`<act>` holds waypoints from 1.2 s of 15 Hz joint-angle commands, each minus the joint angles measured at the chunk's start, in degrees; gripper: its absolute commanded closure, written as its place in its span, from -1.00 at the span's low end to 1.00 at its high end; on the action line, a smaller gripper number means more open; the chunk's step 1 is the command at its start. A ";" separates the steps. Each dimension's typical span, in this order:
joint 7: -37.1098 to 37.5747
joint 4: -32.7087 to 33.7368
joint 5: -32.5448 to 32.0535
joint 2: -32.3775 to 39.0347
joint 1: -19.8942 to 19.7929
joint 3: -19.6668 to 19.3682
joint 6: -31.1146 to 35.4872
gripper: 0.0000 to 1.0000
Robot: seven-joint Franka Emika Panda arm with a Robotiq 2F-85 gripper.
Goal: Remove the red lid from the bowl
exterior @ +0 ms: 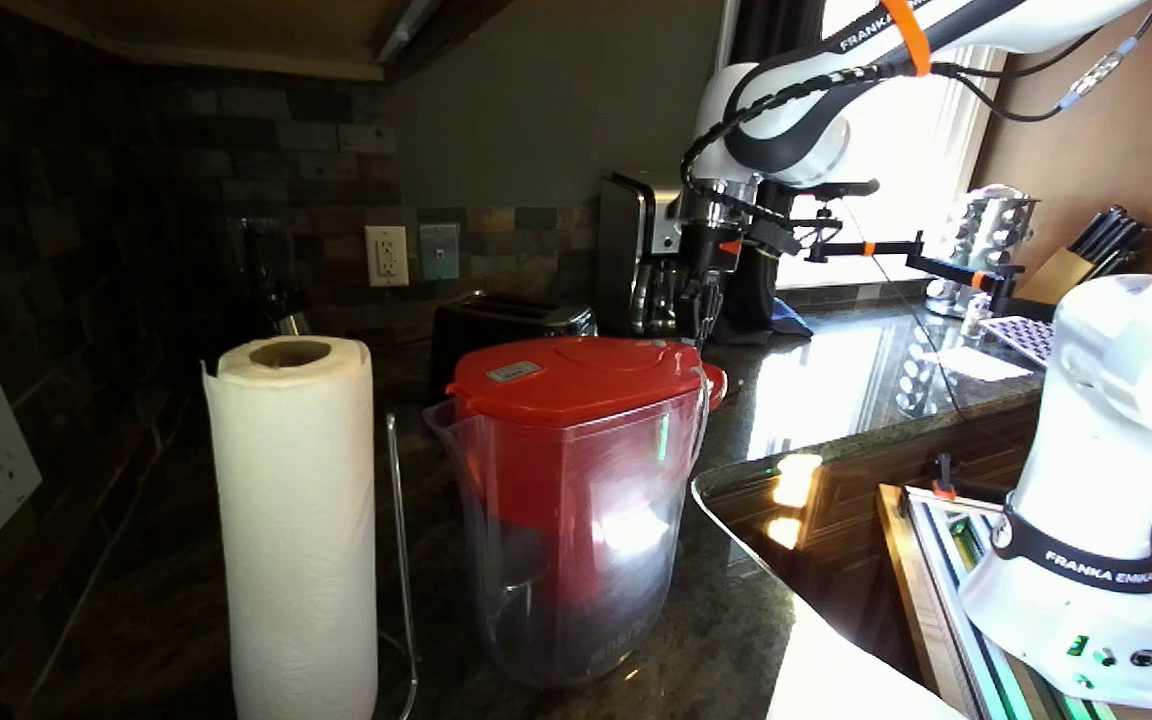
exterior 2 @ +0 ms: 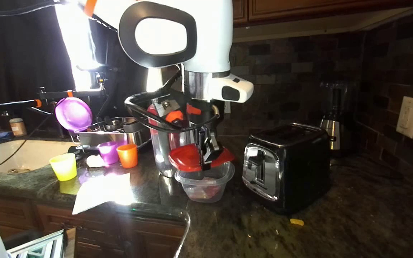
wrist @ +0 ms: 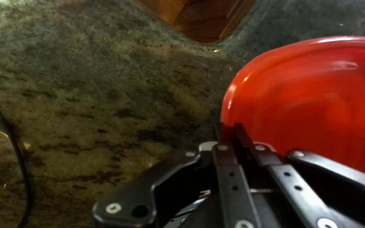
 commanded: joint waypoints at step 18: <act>29.55 -7.38 2.43 -0.61 2.35 6.67 10.94 0.96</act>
